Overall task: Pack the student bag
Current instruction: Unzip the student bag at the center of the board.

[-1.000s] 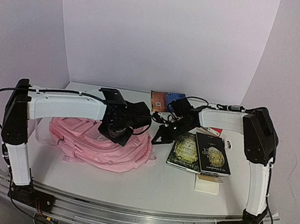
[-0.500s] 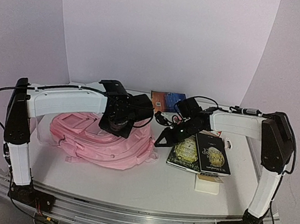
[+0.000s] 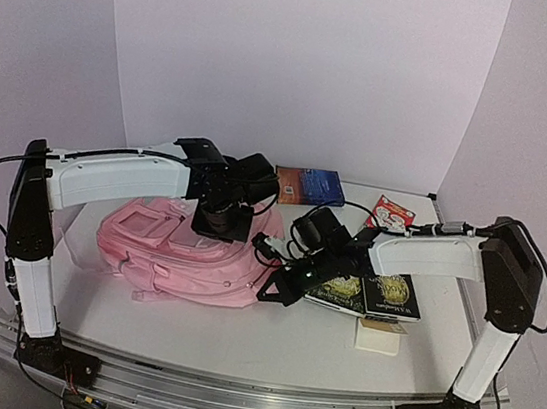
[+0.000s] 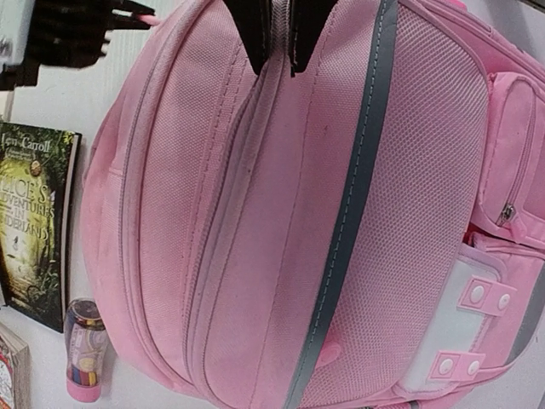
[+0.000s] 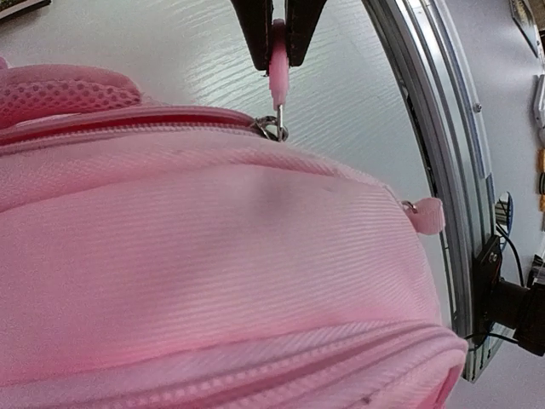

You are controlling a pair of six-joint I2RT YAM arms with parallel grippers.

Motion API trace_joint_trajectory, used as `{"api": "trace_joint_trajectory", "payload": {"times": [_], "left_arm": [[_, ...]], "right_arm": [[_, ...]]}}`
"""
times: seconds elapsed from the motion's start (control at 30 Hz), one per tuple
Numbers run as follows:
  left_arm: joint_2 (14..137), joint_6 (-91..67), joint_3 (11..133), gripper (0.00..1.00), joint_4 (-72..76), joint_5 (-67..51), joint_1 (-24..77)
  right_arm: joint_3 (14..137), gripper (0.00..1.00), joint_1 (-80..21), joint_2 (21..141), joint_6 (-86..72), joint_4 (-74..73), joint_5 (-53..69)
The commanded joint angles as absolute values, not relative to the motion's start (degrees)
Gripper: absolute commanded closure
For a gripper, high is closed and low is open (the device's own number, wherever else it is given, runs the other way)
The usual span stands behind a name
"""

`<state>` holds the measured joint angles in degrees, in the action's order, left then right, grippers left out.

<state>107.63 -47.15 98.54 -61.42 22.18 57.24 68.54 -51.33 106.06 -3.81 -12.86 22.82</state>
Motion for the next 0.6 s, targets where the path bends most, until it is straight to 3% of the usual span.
{"api": "trace_joint_trajectory", "payload": {"times": [0.0, 0.57], "left_arm": [[103.2, -52.1, 99.9, 1.0, -50.9, 17.7, 55.5], [104.8, -58.2, 104.5, 1.0, -50.2, 11.3, 53.4]], "right_arm": [[63.1, 1.0, -54.2, 101.6, -5.8, 2.9, 17.2], [66.1, 1.0, -69.6, 111.9, 12.6, 14.0, -7.7]]}}
